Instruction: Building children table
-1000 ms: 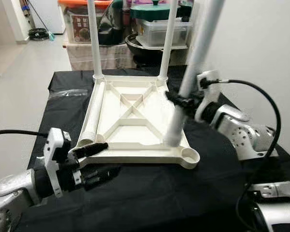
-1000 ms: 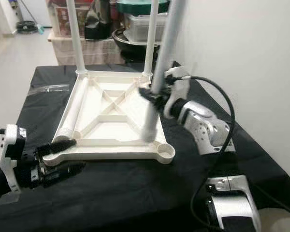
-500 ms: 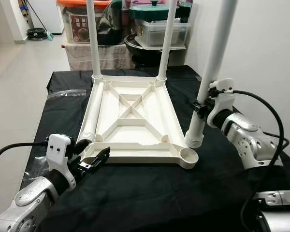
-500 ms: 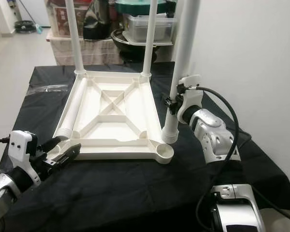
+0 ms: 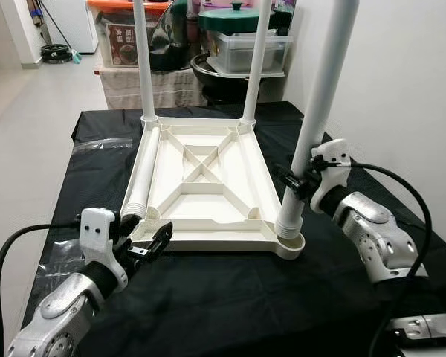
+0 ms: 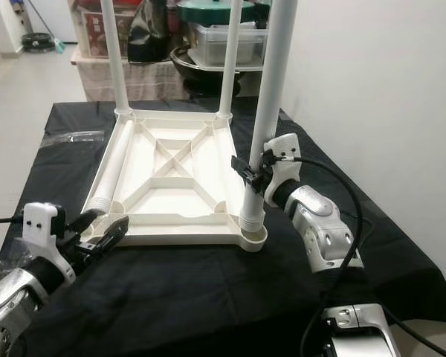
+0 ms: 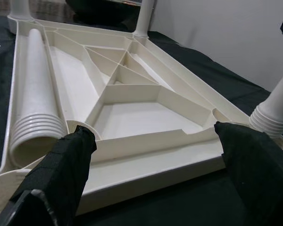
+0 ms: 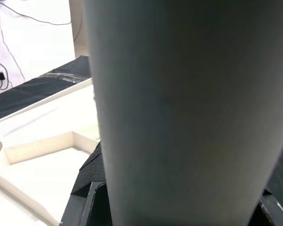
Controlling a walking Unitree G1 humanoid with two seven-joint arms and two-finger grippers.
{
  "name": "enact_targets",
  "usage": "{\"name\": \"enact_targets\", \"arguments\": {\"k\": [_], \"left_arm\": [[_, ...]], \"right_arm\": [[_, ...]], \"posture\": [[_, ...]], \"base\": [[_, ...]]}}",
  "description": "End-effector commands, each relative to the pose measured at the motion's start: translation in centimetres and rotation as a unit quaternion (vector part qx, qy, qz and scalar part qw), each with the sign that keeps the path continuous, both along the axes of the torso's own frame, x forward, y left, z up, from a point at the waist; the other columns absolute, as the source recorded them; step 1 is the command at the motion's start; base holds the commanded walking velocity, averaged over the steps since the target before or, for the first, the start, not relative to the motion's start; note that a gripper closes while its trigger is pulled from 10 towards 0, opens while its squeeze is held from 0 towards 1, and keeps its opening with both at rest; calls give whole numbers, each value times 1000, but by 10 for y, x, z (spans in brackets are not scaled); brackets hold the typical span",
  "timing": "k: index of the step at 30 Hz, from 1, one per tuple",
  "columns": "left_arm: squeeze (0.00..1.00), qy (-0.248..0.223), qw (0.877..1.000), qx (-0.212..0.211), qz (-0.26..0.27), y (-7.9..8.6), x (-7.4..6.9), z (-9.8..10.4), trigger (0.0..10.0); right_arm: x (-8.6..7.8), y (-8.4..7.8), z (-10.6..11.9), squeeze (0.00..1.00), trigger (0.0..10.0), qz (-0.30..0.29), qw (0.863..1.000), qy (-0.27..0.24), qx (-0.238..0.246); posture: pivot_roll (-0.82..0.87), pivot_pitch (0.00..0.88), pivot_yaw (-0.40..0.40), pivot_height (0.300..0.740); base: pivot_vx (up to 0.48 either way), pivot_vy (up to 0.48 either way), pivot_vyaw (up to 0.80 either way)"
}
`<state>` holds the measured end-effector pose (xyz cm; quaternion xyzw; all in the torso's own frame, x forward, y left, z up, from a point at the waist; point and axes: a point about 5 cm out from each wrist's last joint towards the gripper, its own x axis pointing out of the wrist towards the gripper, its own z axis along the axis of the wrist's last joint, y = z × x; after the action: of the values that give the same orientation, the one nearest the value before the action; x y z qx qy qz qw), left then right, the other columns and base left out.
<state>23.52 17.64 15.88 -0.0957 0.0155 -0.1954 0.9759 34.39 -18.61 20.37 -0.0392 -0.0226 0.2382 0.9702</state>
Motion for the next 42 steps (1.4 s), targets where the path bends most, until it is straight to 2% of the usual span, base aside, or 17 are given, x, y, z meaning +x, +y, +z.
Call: {"name": "enact_targets", "arguments": {"k": [1,10,15,23,24,26,29,30,34,35,40,41,42], "left_arm": [[0,-1,1000,3,6,0,-1,-1,10000],[0,-4,1000,3,18,2,1,0,10000],[0,-3,1000,4,18,2,4,-2,10000],[0,-3,1000,2,16,1,8,-2,10000],[0,-2,1000,1,17,1,8,-3,10000],[0,-1,1000,1,18,1,9,-3,10000],[0,-1,1000,1,20,2,9,-4,10000],[0,-1,1000,0,25,3,8,-4,10000],[0,0,1000,0,27,3,7,-5,10000],[0,2,1000,0,29,3,6,-6,10000],[0,2,999,0,32,4,5,-7,10000],[0,2,999,2,36,6,5,-7,10000],[0,2,999,2,36,6,5,-7,10000]], "right_arm": [[-2,-1,-11,0,0,0,1000,17,-11],[-11,-10,-21,0,0,-4,1000,29,-7],[-22,-14,-23,0,0,8,999,39,-7],[-32,-3,-22,0,0,45,998,36,-2],[-34,5,-26,0,0,58,998,40,0],[-35,11,-30,0,0,66,997,44,-1],[-35,17,-33,0,0,72,996,46,-3],[-31,24,-36,0,0,79,996,50,-7],[-26,25,-38,0,0,79,995,54,-13],[-20,21,-35,0,0,74,996,54,-15],[-15,16,-31,0,0,66,996,52,-16],[-11,8,-28,0,0,54,997,46,-27],[-11,8,-28,0,0,54,997,46,-27]], "posture": [[102,0,-68,740],[103,0,-63,740],[87,0,-46,740],[77,0,-39,740],[78,0,-43,740],[84,0,-50,740],[84,0,-50,740],[91,0,-59,740],[94,0,-64,740],[104,0,-73,740],[106,0,-77,740],[104,0,-77,740],[104,0,-77,740]], "base": [[0,0,0],[0,0,0],[0,0,0],[0,0,0],[0,0,0],[0,0,0],[0,0,0],[0,0,0],[0,0,0],[0,0,0],[0,0,0],[0,0,0],[0,0,0]]}}
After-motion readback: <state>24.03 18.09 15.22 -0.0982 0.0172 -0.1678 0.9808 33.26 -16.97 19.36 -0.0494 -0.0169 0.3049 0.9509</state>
